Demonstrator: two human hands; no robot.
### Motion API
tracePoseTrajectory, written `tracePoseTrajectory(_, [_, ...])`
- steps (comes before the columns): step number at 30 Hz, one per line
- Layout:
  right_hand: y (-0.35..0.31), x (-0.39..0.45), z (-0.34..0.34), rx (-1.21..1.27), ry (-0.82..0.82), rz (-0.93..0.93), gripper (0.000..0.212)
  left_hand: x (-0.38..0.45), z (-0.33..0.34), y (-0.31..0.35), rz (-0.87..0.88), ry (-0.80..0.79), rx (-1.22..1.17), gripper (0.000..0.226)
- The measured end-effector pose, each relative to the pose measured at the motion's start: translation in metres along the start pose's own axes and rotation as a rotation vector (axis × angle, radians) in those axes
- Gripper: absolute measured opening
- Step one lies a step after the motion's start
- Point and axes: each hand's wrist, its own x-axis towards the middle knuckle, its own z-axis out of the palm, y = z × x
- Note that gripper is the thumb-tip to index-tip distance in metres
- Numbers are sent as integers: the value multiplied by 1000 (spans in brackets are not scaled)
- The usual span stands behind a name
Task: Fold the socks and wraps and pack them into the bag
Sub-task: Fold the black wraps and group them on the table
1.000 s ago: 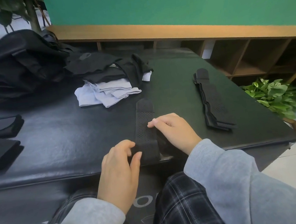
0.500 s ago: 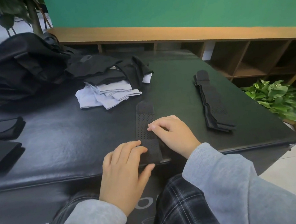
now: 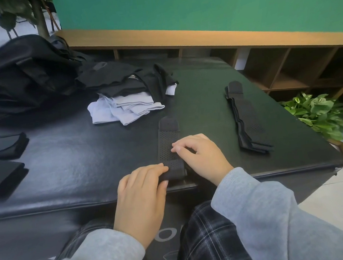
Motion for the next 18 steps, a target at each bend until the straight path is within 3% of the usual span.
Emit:
tracePoseTrajectory(11, [-2,-8,1,-83,20,-53,17,0,-5,3,-41,-61,-25,25])
tracePoseTrajectory(15, [-5,-9,-1,-1,6,-19,25,1,-7,5,-86,-66,-67,23])
tracePoseTrajectory(18, [-9,-12,-5,103,6,31,34,3,-11,9,-225,-72,-204,23])
